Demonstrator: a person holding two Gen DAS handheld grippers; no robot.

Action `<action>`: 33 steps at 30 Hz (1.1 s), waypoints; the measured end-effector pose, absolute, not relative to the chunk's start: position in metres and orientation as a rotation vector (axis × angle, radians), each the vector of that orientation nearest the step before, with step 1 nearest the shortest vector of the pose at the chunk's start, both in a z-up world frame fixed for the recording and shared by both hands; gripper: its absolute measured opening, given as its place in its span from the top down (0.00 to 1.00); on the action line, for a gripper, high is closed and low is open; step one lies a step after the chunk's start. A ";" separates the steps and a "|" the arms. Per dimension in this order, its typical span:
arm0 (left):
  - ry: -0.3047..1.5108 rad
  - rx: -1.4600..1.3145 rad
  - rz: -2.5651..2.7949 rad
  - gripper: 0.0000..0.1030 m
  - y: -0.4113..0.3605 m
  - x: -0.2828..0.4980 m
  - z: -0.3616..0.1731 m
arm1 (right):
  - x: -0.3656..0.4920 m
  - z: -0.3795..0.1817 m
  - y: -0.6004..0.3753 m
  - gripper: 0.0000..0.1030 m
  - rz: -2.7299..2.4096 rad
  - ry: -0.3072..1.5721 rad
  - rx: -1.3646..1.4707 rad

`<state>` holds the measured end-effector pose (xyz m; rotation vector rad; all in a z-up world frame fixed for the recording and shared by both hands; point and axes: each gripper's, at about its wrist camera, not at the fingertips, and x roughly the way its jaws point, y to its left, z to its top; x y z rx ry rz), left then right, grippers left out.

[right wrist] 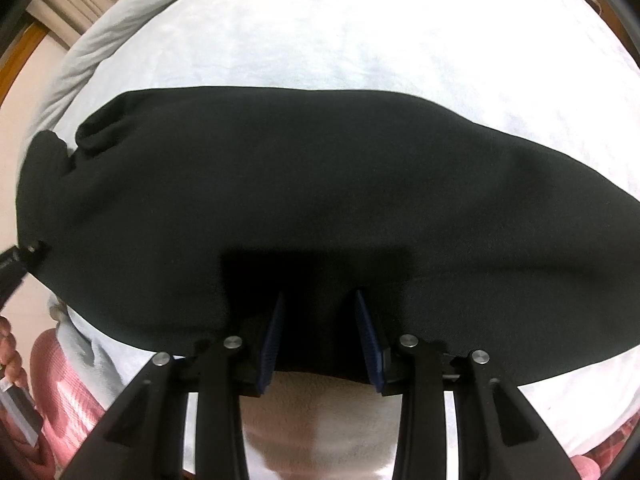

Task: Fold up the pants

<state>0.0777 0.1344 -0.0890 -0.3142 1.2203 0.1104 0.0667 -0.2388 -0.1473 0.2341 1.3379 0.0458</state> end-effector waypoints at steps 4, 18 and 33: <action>1.223 -0.346 0.112 0.56 0.149 0.092 -0.085 | 0.065 -0.148 -0.238 0.64 0.050 1.343 0.240; 1.241 -0.358 0.097 0.81 0.189 0.108 -0.084 | 0.064 -0.144 -0.226 0.62 -0.015 1.366 0.119; 1.099 -0.281 0.196 0.39 0.211 0.082 -0.064 | 0.139 -0.086 -0.112 0.44 0.279 1.188 -0.012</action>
